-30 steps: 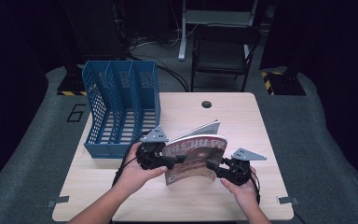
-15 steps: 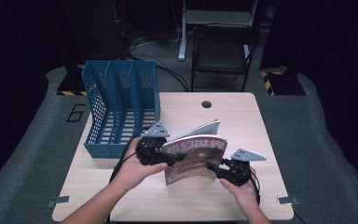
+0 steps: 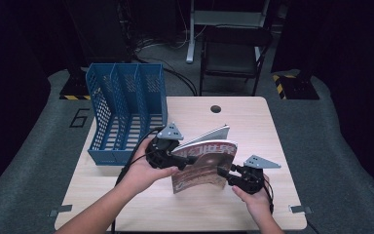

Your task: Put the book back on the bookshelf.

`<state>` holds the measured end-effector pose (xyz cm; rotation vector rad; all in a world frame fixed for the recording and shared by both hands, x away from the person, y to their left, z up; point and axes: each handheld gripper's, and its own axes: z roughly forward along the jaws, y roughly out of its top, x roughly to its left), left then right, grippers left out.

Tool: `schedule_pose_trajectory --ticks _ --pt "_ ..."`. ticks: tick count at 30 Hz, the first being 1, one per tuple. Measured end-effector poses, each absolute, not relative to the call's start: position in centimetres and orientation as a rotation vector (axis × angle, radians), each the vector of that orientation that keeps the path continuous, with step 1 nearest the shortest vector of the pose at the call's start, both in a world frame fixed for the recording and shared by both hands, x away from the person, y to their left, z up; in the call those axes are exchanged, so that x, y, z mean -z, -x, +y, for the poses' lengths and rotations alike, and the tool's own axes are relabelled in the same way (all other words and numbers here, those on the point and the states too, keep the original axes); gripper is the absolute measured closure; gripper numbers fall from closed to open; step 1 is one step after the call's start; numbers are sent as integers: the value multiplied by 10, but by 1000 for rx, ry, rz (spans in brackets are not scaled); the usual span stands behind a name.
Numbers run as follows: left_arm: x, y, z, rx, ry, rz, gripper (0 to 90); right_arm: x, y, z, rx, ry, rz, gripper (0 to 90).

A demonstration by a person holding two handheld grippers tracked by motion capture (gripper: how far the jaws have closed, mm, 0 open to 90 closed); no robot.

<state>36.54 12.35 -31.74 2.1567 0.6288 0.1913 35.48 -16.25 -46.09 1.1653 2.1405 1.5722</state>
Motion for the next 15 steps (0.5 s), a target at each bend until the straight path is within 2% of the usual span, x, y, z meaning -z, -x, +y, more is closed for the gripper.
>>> schedule_pose_trajectory --ticks 7,15 --pt "312 -370 119 -180 -2181 637 556 461 -354 -164 -1592 -1174 2154 646" --pt "310 -373 112 -221 -2201 632 622 462 -355 -165 -1605 -1187 2148 664"
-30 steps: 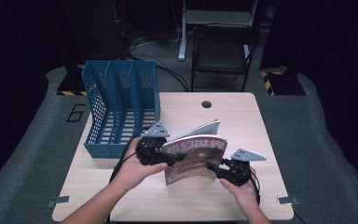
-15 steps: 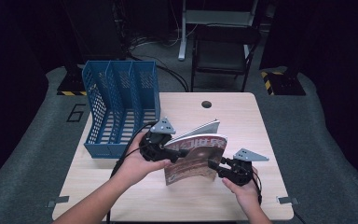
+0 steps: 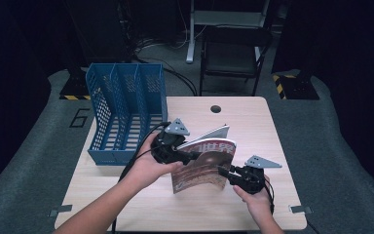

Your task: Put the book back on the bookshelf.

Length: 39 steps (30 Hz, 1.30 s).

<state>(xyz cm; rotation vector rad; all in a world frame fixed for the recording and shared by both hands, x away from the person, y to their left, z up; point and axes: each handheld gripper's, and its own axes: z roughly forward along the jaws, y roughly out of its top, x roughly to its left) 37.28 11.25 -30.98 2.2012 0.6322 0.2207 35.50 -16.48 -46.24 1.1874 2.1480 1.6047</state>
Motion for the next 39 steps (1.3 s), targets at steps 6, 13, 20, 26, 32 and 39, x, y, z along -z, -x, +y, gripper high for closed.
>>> schedule_pose_trajectory --ticks 6,13,20,26,32,39 --pt "309 -373 112 -225 -2204 626 690 463 -355 -164 -1607 -1191 2145 677" --pt "307 -374 109 -226 -2222 609 722 462 -355 -163 -1610 -1182 2142 718" --pt "305 -376 105 -226 -2229 612 720 462 -355 -161 -1604 -1172 2138 749" --pt "302 -378 100 -238 -2257 609 737 461 -356 -160 -1606 -1174 2129 758" --pt "302 -381 97 -256 -2279 591 737 461 -357 -160 -1598 -1175 2124 771" --pt "301 -386 93 -258 -2291 617 741 461 -358 -159 -1602 -1171 2122 773"
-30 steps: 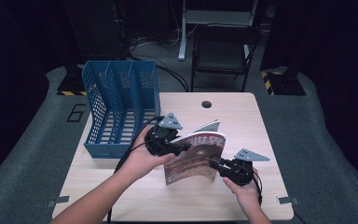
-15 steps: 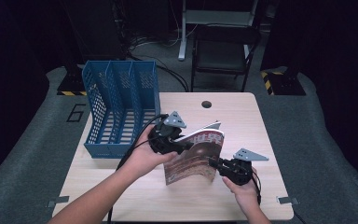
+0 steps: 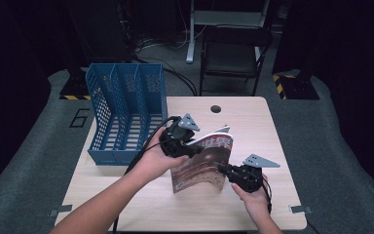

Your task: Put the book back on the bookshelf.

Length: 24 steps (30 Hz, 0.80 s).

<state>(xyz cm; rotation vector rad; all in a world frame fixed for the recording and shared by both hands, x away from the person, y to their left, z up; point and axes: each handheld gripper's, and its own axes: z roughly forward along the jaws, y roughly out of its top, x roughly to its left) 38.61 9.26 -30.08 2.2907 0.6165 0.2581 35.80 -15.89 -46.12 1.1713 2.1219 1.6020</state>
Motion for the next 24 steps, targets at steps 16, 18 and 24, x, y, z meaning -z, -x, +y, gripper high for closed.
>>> schedule_pose_trajectory --ticks 16,18,24 --pt "302 -390 84 -256 -2335 606 806 462 -358 -160 -1616 -1197 2123 761" --pt "302 -390 84 -257 -2336 608 810 462 -358 -160 -1616 -1196 2123 759" --pt "303 -390 84 -261 -2338 610 829 462 -359 -160 -1614 -1180 2120 747"
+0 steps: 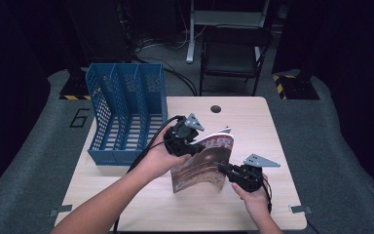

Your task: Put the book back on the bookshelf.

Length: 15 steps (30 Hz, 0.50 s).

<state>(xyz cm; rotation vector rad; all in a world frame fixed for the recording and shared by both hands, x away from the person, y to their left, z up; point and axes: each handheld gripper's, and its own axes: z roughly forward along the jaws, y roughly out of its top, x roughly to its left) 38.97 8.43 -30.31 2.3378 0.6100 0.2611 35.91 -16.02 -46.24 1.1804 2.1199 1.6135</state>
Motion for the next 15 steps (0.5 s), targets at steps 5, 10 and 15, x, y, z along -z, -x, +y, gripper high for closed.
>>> schedule_pose_trajectory --ticks 5,10,15 --pt "303 -389 84 -256 -2348 600 833 463 -360 -161 -1618 -1185 2116 739" --pt "302 -390 84 -251 -2353 591 834 463 -359 -161 -1621 -1181 2117 738" --pt "303 -391 85 -244 -2350 584 834 463 -359 -161 -1613 -1184 2119 737"
